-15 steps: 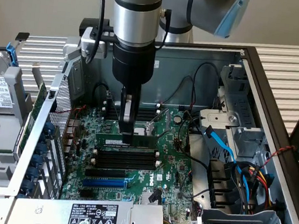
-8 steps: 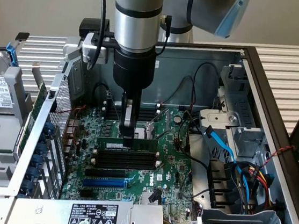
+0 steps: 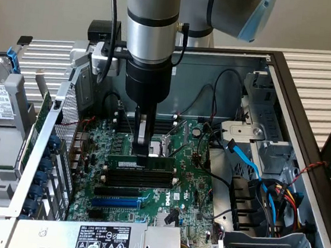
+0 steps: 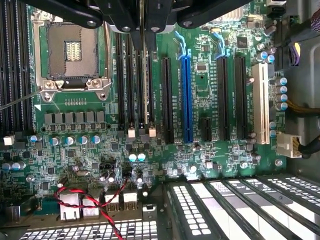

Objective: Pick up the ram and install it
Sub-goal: 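Insert the ram into the slot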

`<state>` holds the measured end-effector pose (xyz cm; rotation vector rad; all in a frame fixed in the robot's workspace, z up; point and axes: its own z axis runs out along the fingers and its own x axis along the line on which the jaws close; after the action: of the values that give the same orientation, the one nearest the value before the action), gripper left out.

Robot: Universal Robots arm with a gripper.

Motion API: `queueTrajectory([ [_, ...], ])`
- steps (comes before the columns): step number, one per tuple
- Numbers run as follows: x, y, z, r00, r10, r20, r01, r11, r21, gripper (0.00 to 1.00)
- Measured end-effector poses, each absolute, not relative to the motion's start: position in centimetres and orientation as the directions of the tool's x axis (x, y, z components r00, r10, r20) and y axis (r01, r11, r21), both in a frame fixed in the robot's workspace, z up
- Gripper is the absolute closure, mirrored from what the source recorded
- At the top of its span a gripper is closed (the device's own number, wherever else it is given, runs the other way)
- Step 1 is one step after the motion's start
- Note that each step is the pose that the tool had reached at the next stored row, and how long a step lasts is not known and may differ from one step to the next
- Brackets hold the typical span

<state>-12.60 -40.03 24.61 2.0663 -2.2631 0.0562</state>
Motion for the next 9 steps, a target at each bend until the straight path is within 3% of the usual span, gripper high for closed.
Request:
queueTrajectory([
  [9,-12.78,-40.03,23.81,-0.091,-0.993,0.081,-0.995,0.093,0.025,0.86],
])
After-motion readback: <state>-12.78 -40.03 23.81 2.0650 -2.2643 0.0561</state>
